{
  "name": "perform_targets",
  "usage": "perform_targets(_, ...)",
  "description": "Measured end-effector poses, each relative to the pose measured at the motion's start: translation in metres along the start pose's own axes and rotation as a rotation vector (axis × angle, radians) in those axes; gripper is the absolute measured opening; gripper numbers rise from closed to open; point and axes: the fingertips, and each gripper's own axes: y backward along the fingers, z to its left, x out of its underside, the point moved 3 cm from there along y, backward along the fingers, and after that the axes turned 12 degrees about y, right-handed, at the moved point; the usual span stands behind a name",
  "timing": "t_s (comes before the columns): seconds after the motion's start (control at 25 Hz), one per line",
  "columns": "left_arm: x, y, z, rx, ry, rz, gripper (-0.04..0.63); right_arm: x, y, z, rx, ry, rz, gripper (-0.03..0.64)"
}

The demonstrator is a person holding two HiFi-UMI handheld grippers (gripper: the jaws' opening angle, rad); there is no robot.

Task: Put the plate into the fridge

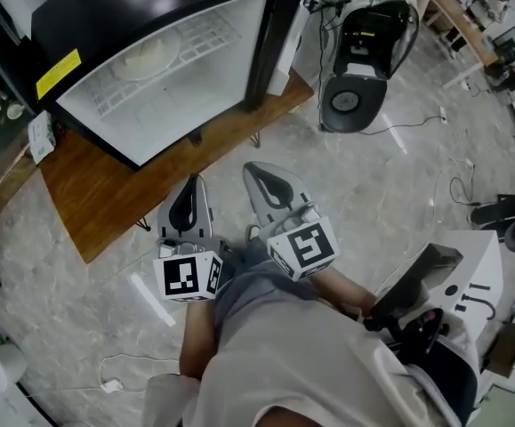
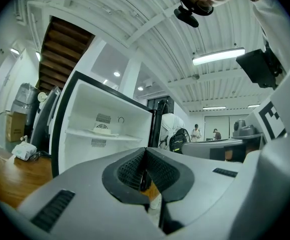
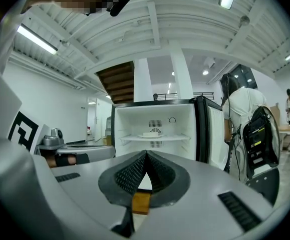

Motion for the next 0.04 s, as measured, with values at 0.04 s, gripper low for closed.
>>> perform_targets(0.04, 0.0002, 0.0003, -0.0036, 0.005, 0.001, 0.0, 0.02, -0.0011, 0.0025, -0.0006, -0.001, 0.005, -0.002, 0.017)
